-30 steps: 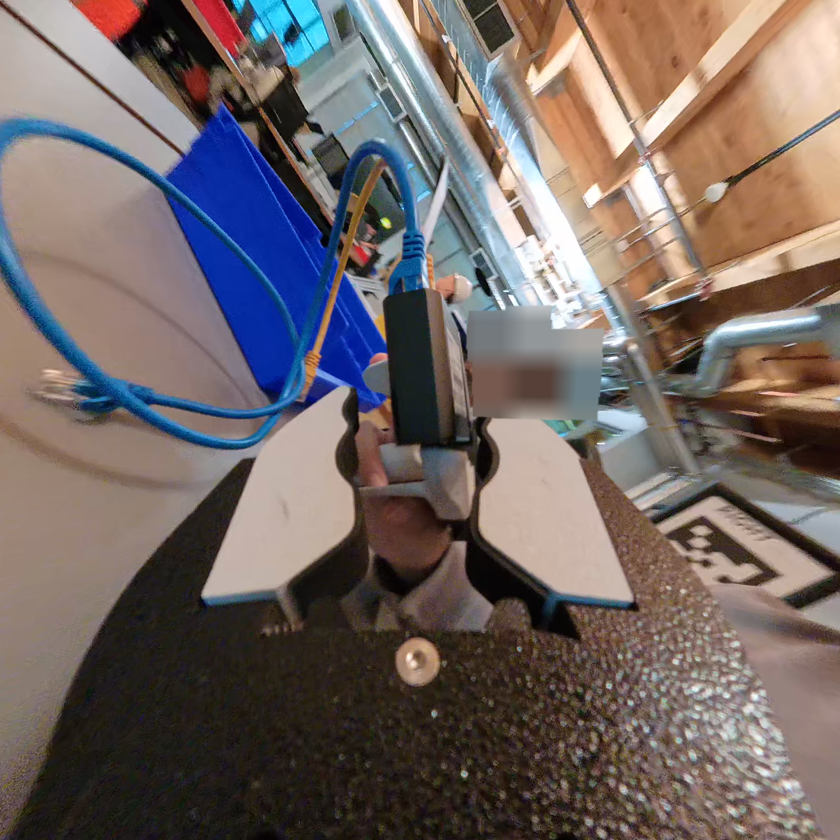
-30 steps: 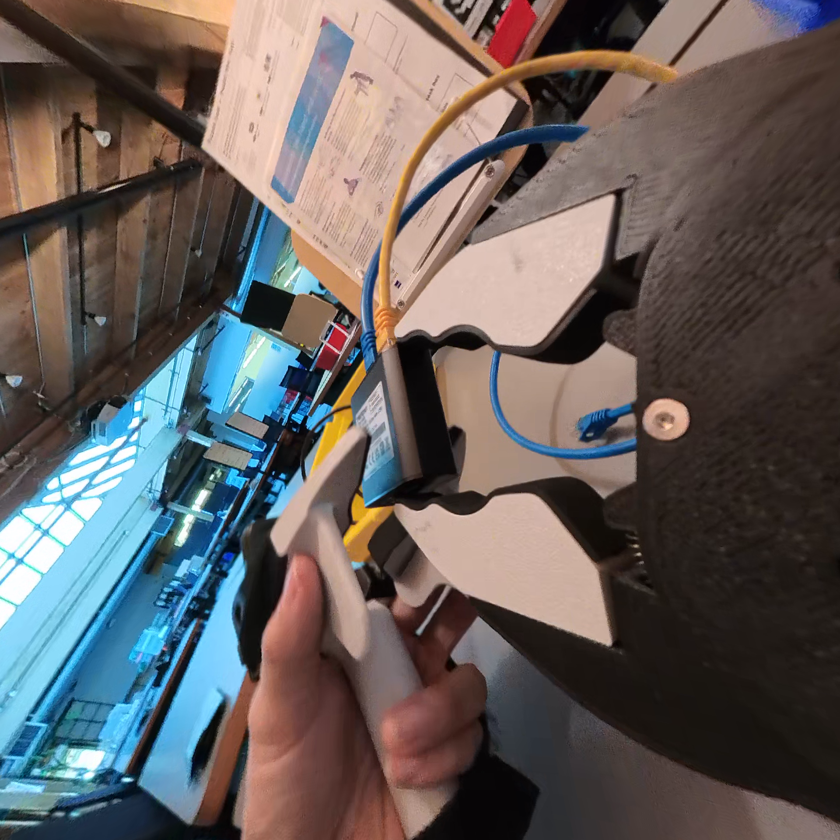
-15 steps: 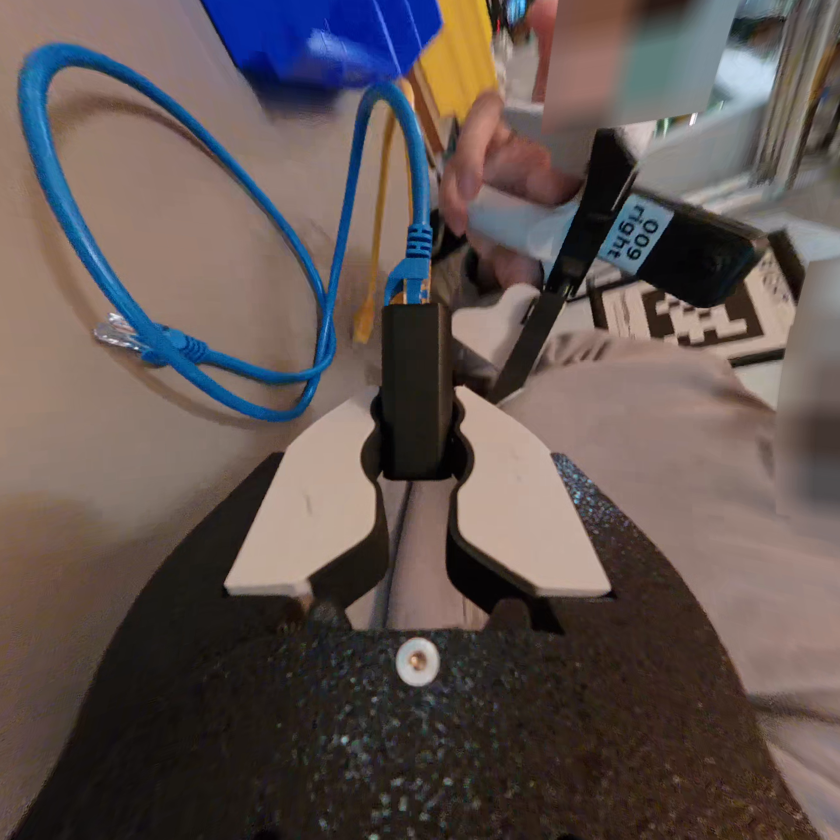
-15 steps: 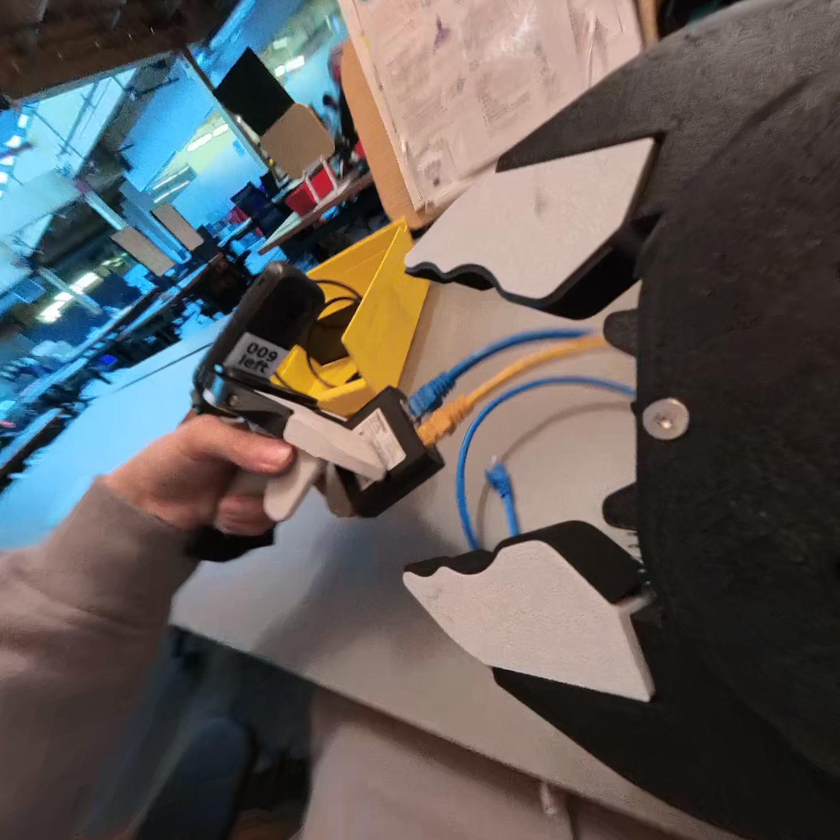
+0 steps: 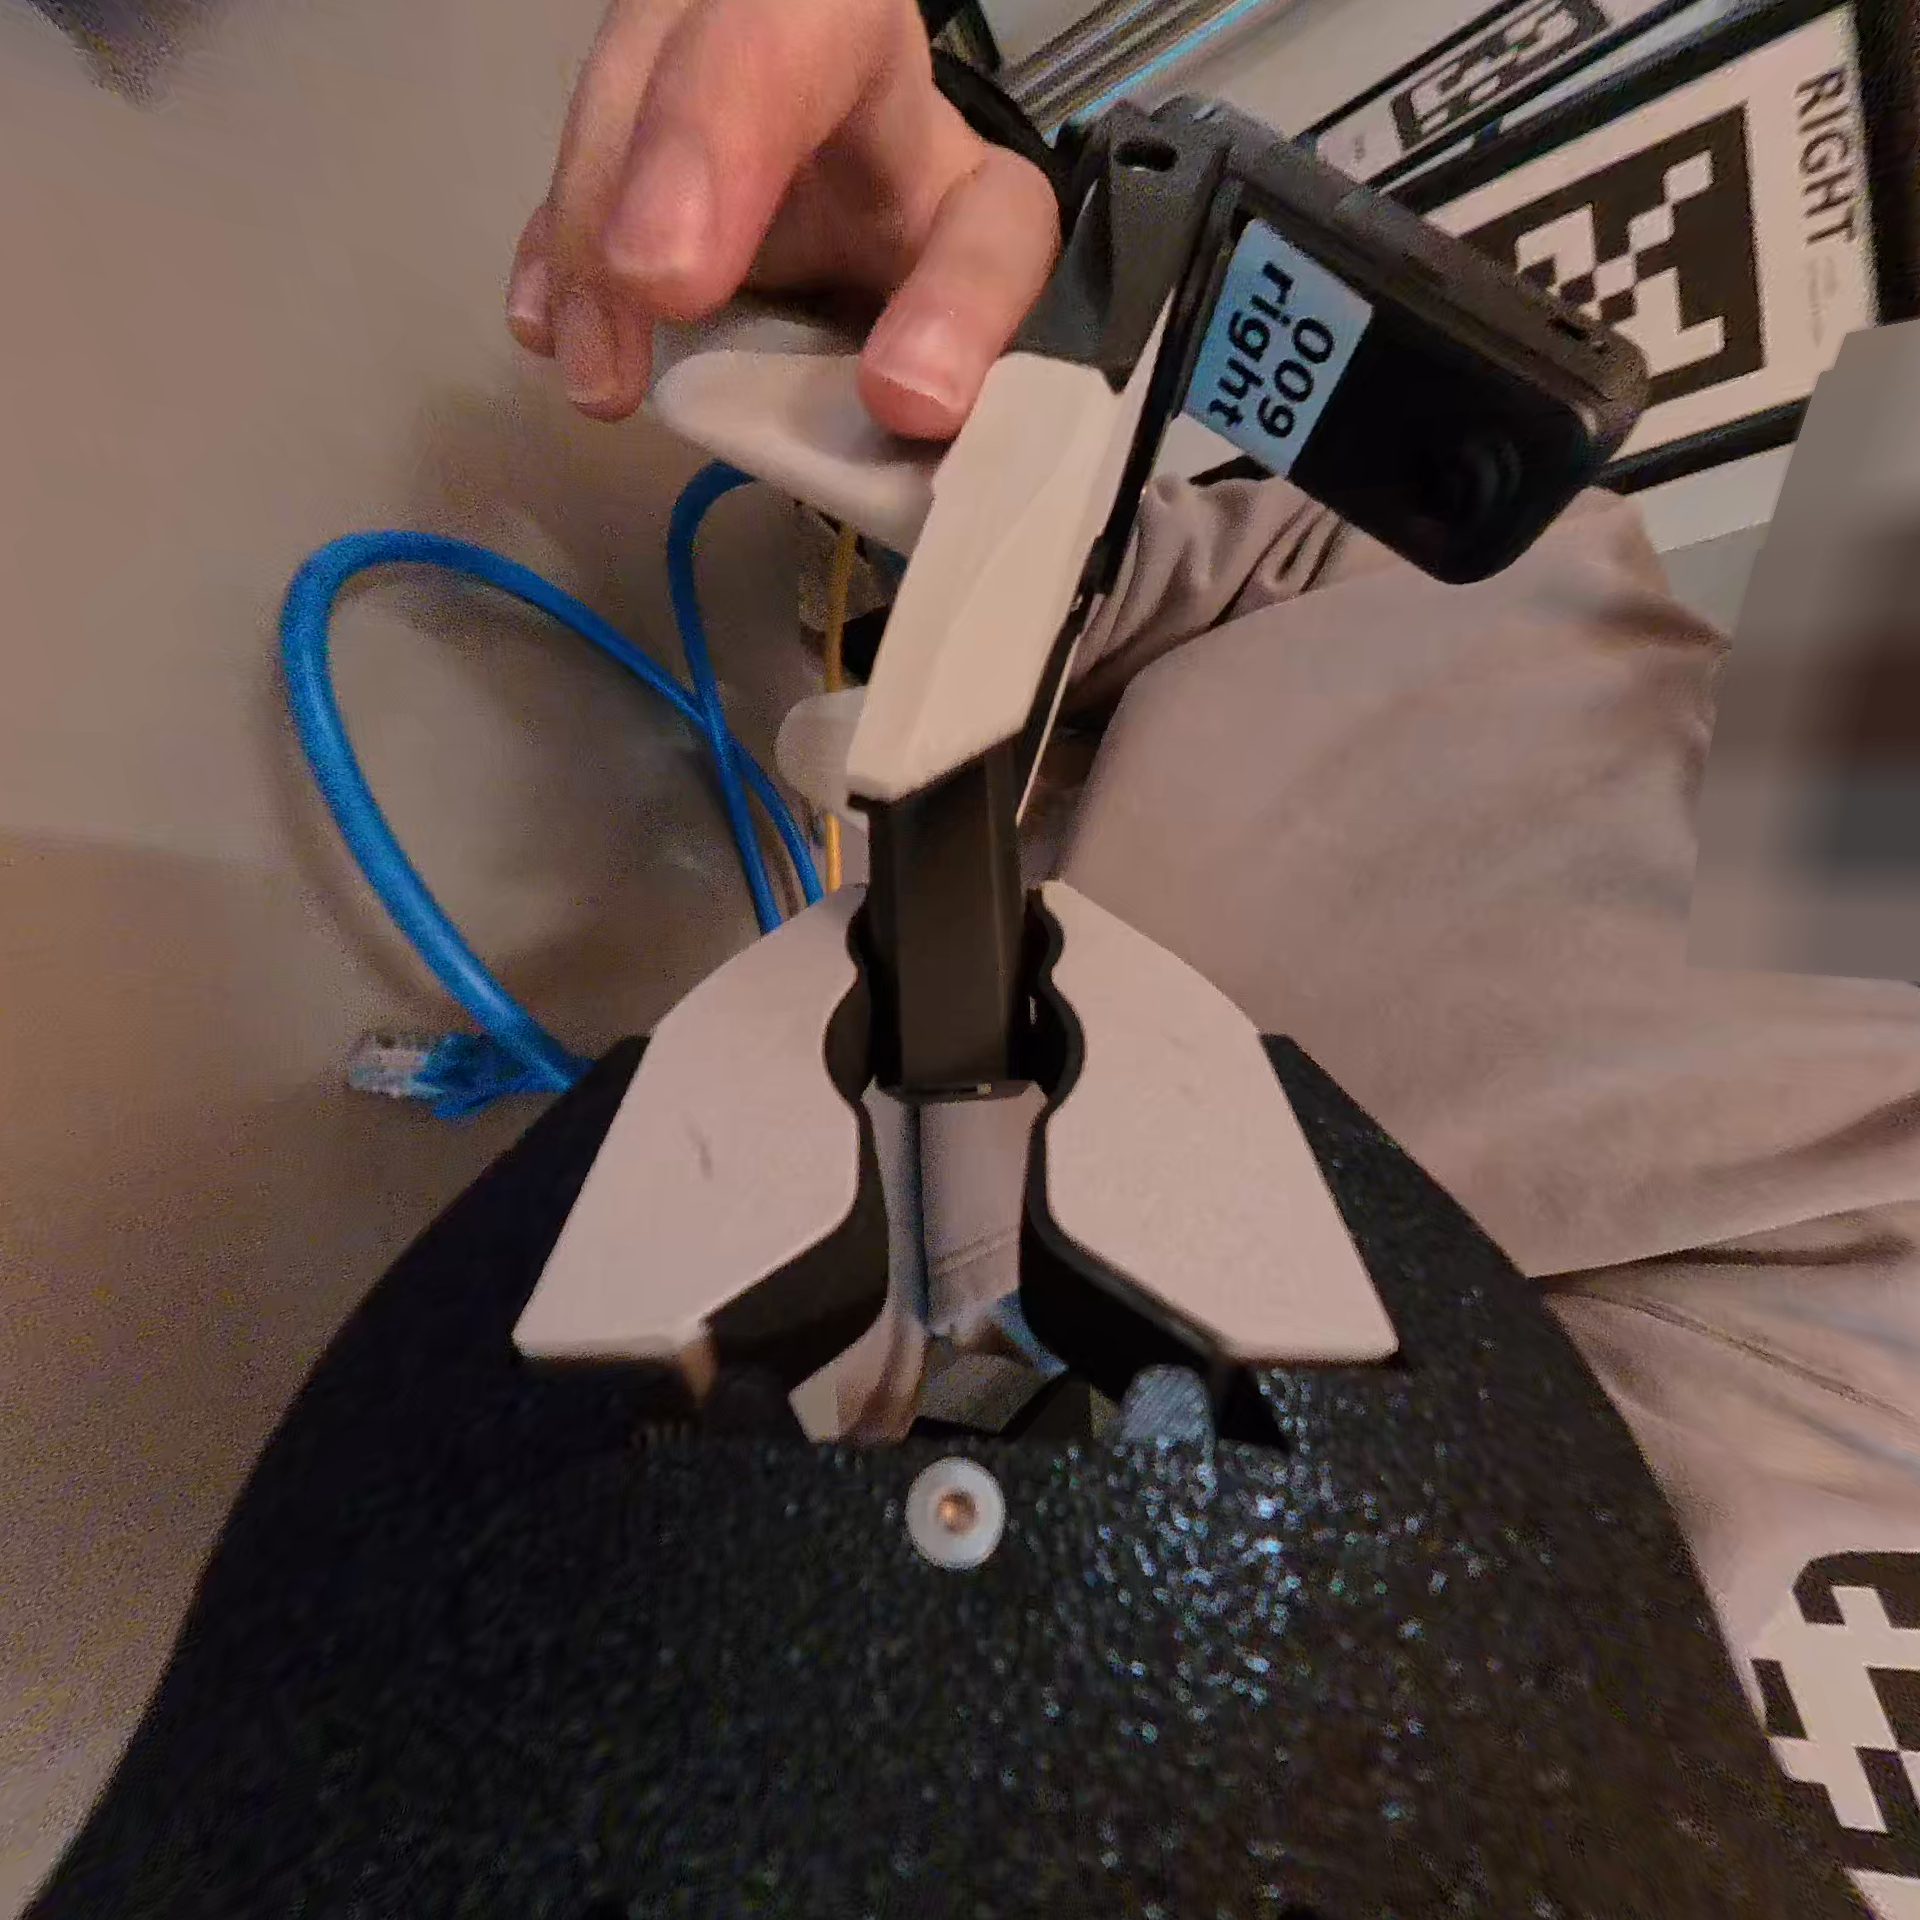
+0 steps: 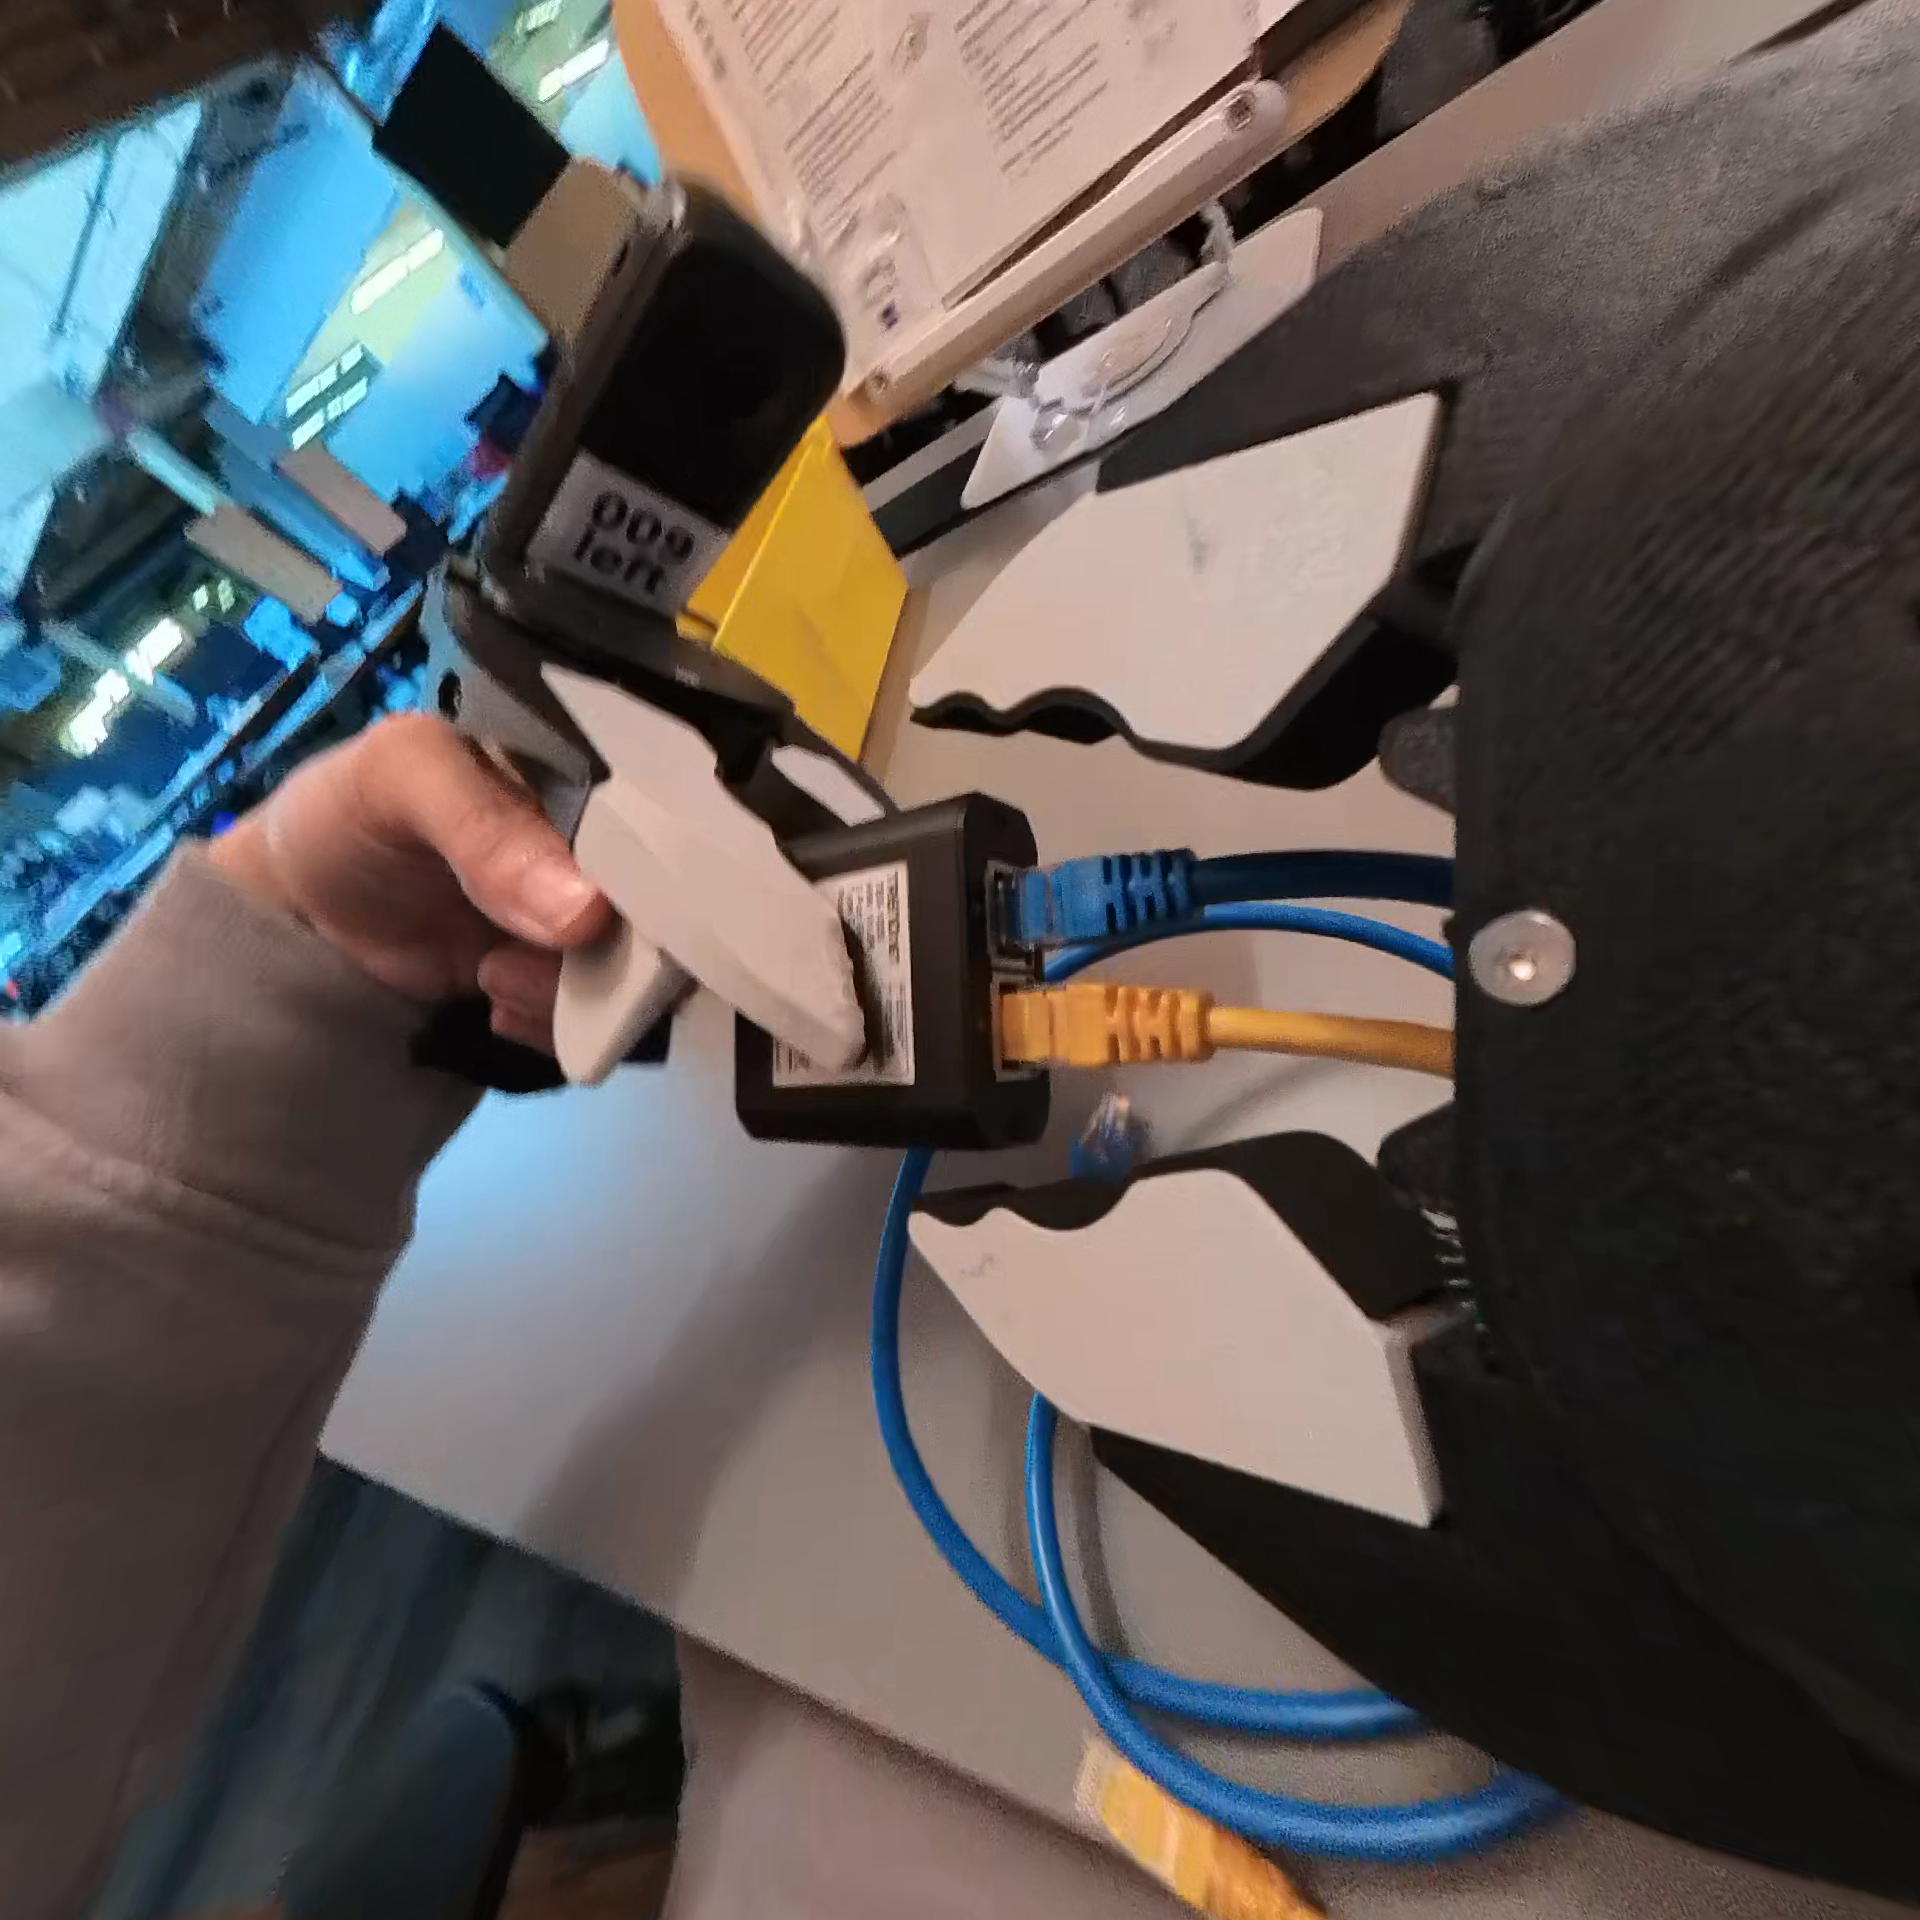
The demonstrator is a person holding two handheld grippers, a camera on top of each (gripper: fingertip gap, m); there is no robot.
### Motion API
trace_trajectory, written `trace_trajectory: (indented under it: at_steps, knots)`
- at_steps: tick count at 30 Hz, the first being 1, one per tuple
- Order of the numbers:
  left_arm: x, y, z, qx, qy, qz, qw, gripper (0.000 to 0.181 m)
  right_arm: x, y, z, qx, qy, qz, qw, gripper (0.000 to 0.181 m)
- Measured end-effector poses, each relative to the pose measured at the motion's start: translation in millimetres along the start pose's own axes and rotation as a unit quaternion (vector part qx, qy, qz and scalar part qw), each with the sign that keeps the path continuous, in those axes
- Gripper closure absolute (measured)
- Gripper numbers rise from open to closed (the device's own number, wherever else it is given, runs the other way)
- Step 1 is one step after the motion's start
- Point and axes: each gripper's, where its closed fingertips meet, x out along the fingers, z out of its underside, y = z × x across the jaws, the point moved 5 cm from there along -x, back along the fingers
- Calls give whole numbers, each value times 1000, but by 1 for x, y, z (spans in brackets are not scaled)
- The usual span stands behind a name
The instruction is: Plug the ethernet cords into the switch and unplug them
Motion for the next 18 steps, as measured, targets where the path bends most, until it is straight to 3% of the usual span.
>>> trace_trajectory:
  at_steps: [1,8,13,16,18]
  knots:
    - [0,-3,-2,-3,6,4,1000,157,0,4,4,12,10,13,1000,106]
    - [6,-21,-6,-11,0,6,1000,157,2,-3,22,60,65,-26,996,119]
    - [5,-26,-8,-16,-8,-1,1000,157,6,-3,30,62,62,-17,996,119]
    - [2,-34,-15,-18,38,-55,998,156,7,2,41,102,47,3,994,119]
    - [-5,-35,-20,-3,69,-122,990,145,4,7,42,129,52,3,990,119]
